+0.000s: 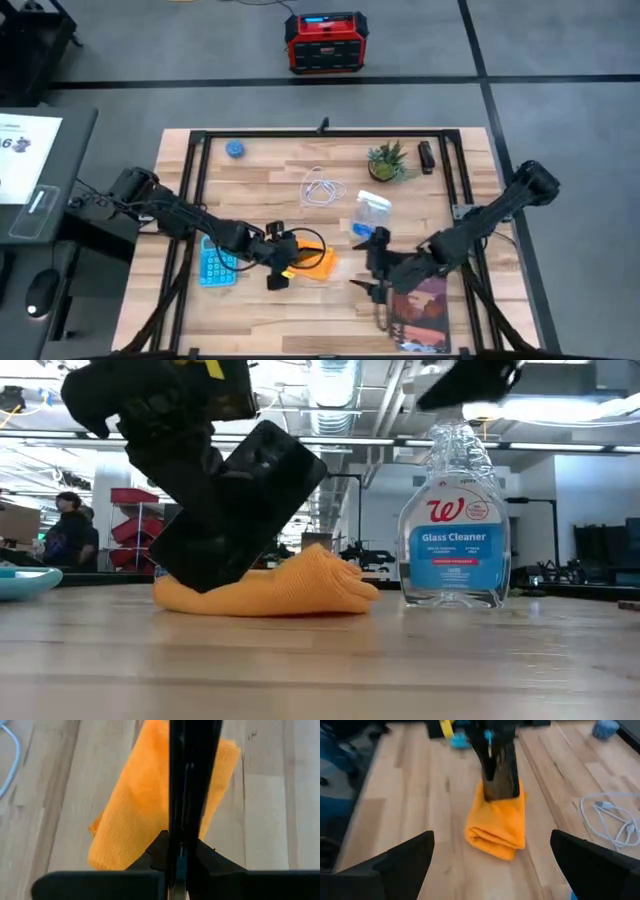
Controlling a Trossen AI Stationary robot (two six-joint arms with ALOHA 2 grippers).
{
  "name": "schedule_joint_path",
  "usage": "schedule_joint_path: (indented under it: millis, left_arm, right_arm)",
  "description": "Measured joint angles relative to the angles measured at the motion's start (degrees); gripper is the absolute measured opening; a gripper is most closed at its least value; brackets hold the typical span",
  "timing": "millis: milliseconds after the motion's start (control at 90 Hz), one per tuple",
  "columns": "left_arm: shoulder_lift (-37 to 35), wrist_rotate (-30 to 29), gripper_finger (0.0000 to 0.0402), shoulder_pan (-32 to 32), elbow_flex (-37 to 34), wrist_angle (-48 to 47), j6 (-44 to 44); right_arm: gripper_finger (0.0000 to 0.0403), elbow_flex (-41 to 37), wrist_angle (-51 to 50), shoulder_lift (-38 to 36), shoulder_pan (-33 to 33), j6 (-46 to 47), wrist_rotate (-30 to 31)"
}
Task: Apply microfiber cloth
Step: Wipe the black cellphone using microfiber cloth
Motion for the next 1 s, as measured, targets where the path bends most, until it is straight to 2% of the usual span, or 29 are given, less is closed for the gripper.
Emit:
schedule_joint_path:
  millis: [511,867,1000]
  left_arm:
    - [0.5,0.7,0.0010,-0.5,0.0,-2.7,-4.4]
    - [2.4,1.7,0.0010,-0.2,0.0,-3.0,-6.8]
    - [2.4,0.3,0.0010,-0.3,0.0,-2.9,-7.9]
  right_arm:
    - [0.0384,0.0,11.3,13.2,-0.9,0.1,-0.5]
    - [0.0384,0.0,14.2,14.3,-2.6,-2.8,-0.7]
    - [0.0384,0.0,15.8,14.6,-4.6,-1.3,-7.1]
